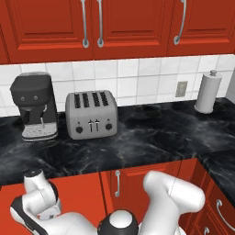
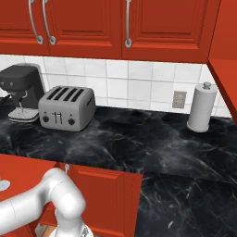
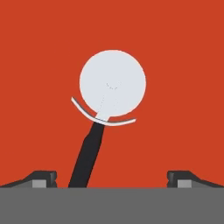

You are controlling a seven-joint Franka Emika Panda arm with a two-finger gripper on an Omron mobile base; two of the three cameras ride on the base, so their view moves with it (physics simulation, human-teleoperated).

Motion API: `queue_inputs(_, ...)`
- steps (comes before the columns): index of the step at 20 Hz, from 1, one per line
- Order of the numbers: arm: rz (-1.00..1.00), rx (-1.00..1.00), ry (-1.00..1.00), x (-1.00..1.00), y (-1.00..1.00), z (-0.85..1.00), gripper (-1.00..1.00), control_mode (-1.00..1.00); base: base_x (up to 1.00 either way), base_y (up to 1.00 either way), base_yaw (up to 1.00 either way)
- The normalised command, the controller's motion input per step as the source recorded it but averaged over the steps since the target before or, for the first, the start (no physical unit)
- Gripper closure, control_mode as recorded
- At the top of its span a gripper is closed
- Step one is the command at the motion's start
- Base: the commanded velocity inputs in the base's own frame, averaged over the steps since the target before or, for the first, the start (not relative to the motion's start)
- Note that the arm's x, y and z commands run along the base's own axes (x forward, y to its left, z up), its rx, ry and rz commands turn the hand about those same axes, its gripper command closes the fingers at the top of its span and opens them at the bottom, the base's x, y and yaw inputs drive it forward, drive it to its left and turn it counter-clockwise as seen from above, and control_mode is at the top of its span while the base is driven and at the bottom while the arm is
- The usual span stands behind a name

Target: Take the pizza cutter from the drawer on the left and place it on the dining counter for cutting.

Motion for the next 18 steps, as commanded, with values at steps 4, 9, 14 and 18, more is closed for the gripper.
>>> queue_inputs(4, 0.0, 0.0, 0.0, 0.3, 0.11, -0.48, -1.0, -1.0, 0.0, 0.0, 0.0)
queue_inputs(9, 0.0, 0.0, 0.0, 0.23, 0.24, -0.51, -1.0, -1.0, 0.0, 0.0, 0.0)
queue_inputs(14, 0.0, 0.0, 0.0, 0.16, 0.33, -0.44, -1.0, -1.0, 0.0, 0.0, 0.0)
queue_inputs(18, 0.0, 0.0, 0.01, 0.01, 0.19, -0.2, -1.0, -1.0, 0.0, 0.0, 0.0)
